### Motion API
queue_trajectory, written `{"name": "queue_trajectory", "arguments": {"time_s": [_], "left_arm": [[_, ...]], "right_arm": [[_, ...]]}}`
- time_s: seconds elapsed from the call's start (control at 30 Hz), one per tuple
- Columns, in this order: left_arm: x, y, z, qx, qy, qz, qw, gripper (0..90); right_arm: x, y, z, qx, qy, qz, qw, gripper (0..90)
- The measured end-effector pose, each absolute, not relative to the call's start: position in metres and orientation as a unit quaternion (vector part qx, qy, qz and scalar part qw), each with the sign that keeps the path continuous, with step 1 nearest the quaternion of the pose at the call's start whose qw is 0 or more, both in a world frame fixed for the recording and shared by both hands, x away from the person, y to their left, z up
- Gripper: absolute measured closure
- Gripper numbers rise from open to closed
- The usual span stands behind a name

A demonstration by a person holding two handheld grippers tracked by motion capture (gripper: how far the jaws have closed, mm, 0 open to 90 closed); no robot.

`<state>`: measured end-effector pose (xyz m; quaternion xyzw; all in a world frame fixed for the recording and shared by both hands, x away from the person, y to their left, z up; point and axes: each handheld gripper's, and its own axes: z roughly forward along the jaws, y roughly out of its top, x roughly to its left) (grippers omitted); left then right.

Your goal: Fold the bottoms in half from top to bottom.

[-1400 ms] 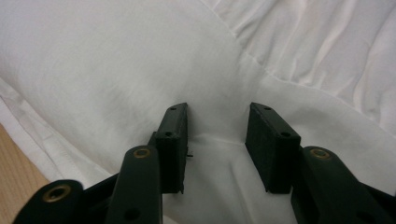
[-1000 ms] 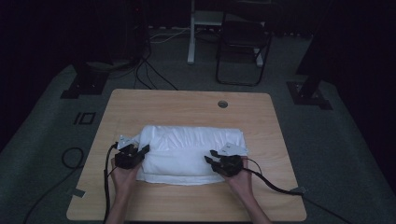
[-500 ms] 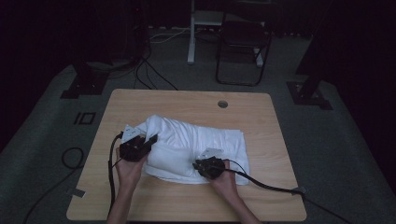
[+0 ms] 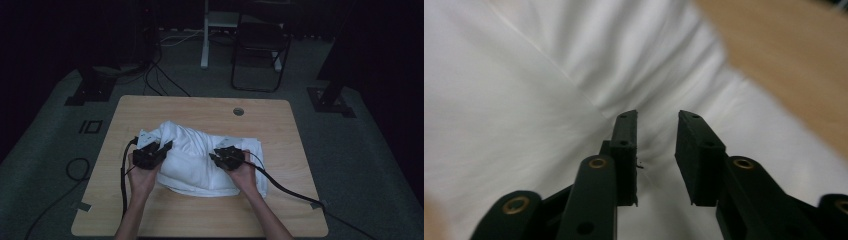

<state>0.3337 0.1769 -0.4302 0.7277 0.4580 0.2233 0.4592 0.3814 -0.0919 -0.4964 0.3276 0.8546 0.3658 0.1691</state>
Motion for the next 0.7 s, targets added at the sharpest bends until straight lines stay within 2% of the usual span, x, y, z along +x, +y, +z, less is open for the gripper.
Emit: {"name": "queue_trajectory", "arguments": {"time_s": [0.13, 0.23, 0.27, 0.3, 0.33, 0.5, 0.57, 0.7], "left_arm": [[0.337, 0.170, -0.430, 0.735, 0.451, 0.225, 0.453, 81.1], [0.342, 0.166, -0.430, 0.736, 0.449, 0.221, 0.456, 81.1], [0.342, 0.165, -0.429, 0.736, 0.448, 0.220, 0.457, 81.1], [0.343, 0.164, -0.428, 0.737, 0.446, 0.221, 0.457, 81.1], [0.342, 0.163, -0.427, 0.738, 0.444, 0.223, 0.457, 81.1], [0.342, 0.158, -0.424, 0.743, 0.437, 0.226, 0.454, 81.1], [0.342, 0.152, -0.421, 0.746, 0.427, 0.223, 0.460, 81.1], [0.343, 0.142, -0.419, 0.755, 0.416, 0.235, 0.450, 81.0]], "right_arm": [[0.398, -0.077, -0.523, 0.343, 0.860, 0.344, 0.155, 76.8], [0.402, -0.075, -0.522, 0.345, 0.864, 0.338, 0.145, 76.0], [0.403, -0.076, -0.520, 0.342, 0.866, 0.335, 0.143, 73.1], [0.402, -0.082, -0.513, 0.337, 0.869, 0.332, 0.147, 62.9], [0.399, -0.086, -0.507, 0.337, 0.866, 0.336, 0.153, 60.8], [0.381, -0.103, -0.499, 0.351, 0.844, 0.378, 0.147, 64.1], [0.376, -0.095, -0.520, 0.346, 0.861, 0.346, 0.142, 67.3], [0.376, -0.093, -0.522, 0.352, 0.853, 0.363, 0.131, 64.3]]}}
